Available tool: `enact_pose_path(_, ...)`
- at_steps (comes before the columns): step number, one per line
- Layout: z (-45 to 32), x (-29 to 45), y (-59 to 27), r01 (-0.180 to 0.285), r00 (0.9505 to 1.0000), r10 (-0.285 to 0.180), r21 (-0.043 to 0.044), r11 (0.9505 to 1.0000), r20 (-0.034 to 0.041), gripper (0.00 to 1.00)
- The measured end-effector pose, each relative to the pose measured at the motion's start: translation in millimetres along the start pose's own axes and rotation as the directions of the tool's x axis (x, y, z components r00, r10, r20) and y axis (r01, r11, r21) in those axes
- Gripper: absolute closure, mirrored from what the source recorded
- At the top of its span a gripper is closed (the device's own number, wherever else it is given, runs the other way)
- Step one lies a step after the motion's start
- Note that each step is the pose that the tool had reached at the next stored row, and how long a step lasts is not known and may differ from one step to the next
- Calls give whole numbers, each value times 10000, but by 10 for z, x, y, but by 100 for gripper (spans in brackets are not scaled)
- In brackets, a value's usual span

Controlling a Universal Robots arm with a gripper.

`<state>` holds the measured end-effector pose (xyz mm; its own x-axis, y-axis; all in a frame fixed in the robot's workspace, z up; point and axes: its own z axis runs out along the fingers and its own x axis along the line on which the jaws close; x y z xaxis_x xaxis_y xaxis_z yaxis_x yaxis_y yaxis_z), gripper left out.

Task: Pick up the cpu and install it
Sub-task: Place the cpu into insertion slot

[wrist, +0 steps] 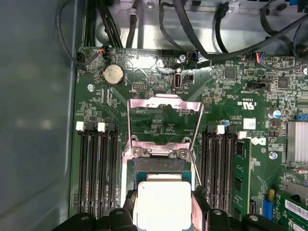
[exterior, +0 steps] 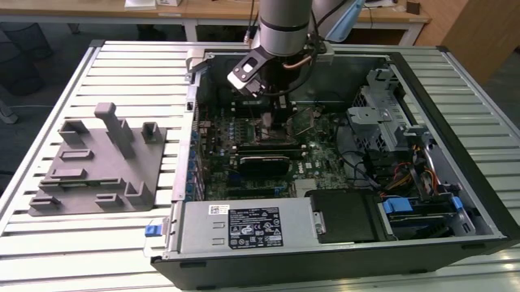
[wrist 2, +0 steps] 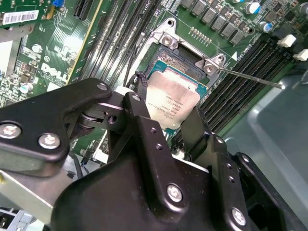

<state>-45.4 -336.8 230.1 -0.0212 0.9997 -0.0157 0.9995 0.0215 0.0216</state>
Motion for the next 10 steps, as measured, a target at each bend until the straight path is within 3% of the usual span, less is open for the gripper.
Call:
enact_pose_path(9,64,1,-1,-12,10000,12,1,10000,0,47)
enact_pose_path(10,104,2,-2,-23,10000,23,0,10000,-1,47)
